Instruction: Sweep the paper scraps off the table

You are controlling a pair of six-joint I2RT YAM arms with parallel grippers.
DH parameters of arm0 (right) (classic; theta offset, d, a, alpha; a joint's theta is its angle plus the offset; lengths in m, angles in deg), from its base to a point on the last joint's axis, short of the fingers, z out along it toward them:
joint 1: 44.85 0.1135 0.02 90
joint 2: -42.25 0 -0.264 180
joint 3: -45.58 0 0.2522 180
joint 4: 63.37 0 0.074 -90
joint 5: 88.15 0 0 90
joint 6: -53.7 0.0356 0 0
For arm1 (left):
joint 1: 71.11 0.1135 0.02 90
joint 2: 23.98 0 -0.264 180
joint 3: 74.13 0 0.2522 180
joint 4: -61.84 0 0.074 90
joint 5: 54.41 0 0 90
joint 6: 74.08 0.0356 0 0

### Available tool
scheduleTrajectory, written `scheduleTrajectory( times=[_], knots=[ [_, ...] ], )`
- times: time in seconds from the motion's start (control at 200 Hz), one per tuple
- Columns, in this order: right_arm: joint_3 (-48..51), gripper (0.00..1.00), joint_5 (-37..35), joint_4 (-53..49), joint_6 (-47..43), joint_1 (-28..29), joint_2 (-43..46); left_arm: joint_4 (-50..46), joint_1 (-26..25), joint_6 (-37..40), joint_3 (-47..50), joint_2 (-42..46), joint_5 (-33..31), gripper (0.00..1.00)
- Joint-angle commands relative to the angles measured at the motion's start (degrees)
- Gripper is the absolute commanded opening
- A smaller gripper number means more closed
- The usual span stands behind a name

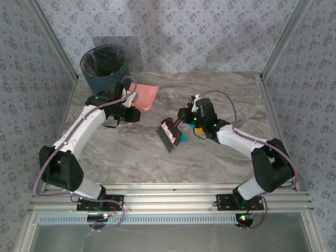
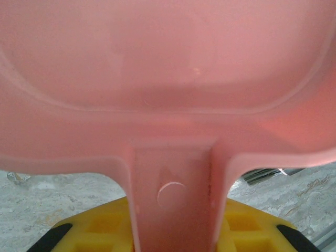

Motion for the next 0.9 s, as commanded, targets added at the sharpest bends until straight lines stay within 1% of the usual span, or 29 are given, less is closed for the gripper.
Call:
scheduleTrajectory(
  times=[0.0,0.1,0.24,0.355,0.465,0.62,0.894],
  knots=[
    [-1.74,0.00,1.89,-0.44,-5.10,-0.02,0.12,-1.80,-0.46,1.47,-1.54,0.01,-0.28,0.00],
    [-1.76,0.00,-0.78,-4.22,-7.84,-0.33,1.19,-2.15,-0.90,1.77,-1.57,-0.31,-0.40,0.00],
    [-1.65,0.00,-9.29,-9.67,-10.67,-0.48,4.06,-3.15,-1.55,2.43,-2.00,-1.16,-0.41,0.00],
    [-0.54,0.00,-16.28,-10.71,-11.89,-0.34,6.81,-4.16,-2.37,2.81,-2.49,-2.08,-0.38,0.00],
    [0.67,0.00,-19.62,-10.94,-12.10,-0.68,9.13,-4.86,-3.46,3.48,-2.70,-2.67,-0.40,0.00],
    [1.18,0.00,-20.34,-11.07,-11.72,-0.94,11.19,-6.59,-5.03,4.63,-3.38,-3.97,-0.88,0.00],
    [2.90,0.00,-12.68,-7.51,-10.08,-2.93,17.53,-10.91,-8.00,6.64,-4.45,-7.43,-3.35,0.00]
  ],
)
